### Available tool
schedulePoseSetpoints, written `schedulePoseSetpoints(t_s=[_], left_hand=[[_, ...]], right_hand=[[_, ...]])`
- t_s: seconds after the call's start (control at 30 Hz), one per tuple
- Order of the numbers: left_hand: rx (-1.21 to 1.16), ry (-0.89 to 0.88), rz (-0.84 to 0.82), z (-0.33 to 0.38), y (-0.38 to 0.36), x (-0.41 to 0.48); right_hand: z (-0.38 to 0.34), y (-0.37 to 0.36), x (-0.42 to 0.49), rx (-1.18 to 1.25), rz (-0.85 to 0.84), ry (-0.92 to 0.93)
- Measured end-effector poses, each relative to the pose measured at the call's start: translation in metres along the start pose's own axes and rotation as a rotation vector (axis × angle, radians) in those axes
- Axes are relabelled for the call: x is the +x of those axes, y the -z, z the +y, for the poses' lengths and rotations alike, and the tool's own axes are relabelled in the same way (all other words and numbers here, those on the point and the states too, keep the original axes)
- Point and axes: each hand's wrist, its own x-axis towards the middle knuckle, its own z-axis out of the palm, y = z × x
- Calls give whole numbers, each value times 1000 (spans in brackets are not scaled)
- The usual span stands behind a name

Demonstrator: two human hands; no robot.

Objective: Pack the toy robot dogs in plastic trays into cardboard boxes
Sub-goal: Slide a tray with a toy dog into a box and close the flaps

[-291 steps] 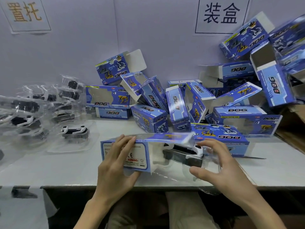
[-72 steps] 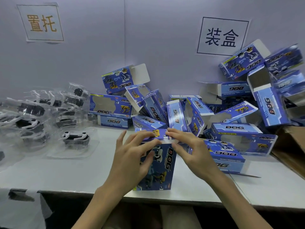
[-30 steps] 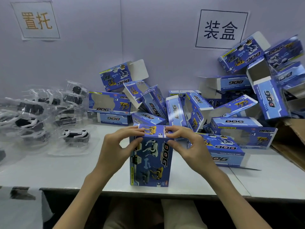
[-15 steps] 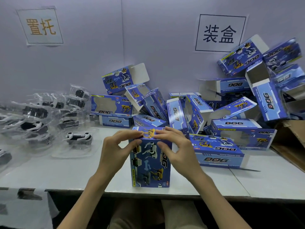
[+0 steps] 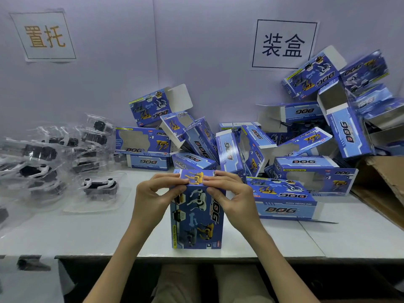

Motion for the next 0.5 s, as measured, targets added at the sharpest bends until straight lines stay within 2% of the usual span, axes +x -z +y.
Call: schedulePoseSetpoints(t_s=[0.2, 0.33, 0.37, 0.43, 0.5], left_hand=[[-3, 45, -61, 2, -2, 1], [1, 364, -204, 7, -9, 1], [-21, 375, -241, 11, -10, 0], [16, 290, -249, 22, -10, -4], [102, 147, -224, 36, -12, -10]], right_hand=[[3, 2, 2, 44, 3, -45], [3, 11, -5, 146, 18, -113], [1, 15, -9, 196, 14, -139], [-3, 27, -16, 383, 58, -238], [-9, 44, -20, 555, 138, -427]])
